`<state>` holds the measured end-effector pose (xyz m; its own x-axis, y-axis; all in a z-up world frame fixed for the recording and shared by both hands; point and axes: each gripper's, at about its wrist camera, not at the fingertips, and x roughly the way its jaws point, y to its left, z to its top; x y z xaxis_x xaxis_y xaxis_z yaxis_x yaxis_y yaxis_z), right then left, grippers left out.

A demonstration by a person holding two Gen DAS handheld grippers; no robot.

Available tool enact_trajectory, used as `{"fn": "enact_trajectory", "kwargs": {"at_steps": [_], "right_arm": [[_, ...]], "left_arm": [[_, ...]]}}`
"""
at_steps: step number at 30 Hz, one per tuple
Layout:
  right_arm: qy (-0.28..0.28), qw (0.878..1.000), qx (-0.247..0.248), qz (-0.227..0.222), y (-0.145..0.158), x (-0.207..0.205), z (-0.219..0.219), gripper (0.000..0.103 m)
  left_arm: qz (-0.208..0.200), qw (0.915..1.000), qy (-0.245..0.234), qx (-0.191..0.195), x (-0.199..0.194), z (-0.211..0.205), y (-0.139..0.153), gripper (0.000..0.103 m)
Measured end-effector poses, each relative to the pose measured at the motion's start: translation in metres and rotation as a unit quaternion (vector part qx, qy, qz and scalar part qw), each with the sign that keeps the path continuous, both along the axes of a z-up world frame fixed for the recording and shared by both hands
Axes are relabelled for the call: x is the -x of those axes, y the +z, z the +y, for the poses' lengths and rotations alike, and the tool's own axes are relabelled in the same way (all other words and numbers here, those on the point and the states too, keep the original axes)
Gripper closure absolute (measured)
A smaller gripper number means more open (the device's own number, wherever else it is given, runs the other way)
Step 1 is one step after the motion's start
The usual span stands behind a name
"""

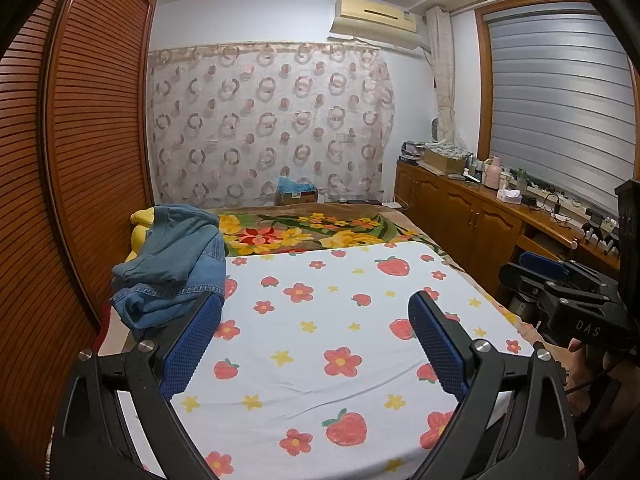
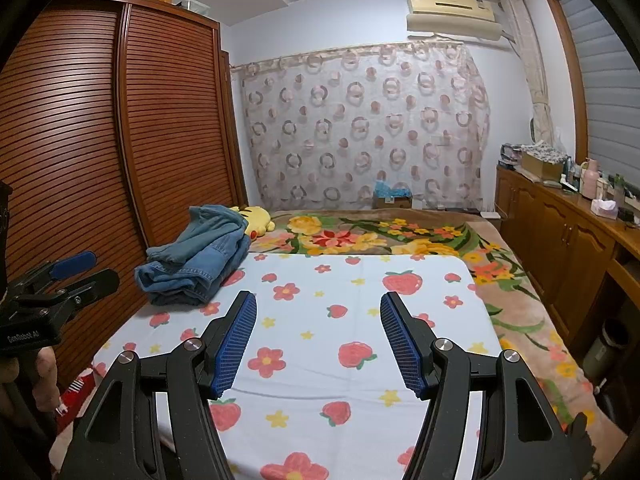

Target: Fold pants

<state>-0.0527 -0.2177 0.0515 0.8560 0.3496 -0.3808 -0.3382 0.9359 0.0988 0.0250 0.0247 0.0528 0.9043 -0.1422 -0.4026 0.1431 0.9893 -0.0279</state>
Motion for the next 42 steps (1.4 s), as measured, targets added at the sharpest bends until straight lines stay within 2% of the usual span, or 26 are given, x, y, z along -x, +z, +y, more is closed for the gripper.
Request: {"fn": "enact_trajectory", "kwargs": {"at_steps": [42], "right_arm": [[0.003, 1.0, 0.004, -0.006, 0.0038, -0.001, -0.0096, 0.036]], "left_arm": [[-0.001, 1.0, 0.0, 0.001, -0.0001, 0.0015, 0.0, 0.008]]}}
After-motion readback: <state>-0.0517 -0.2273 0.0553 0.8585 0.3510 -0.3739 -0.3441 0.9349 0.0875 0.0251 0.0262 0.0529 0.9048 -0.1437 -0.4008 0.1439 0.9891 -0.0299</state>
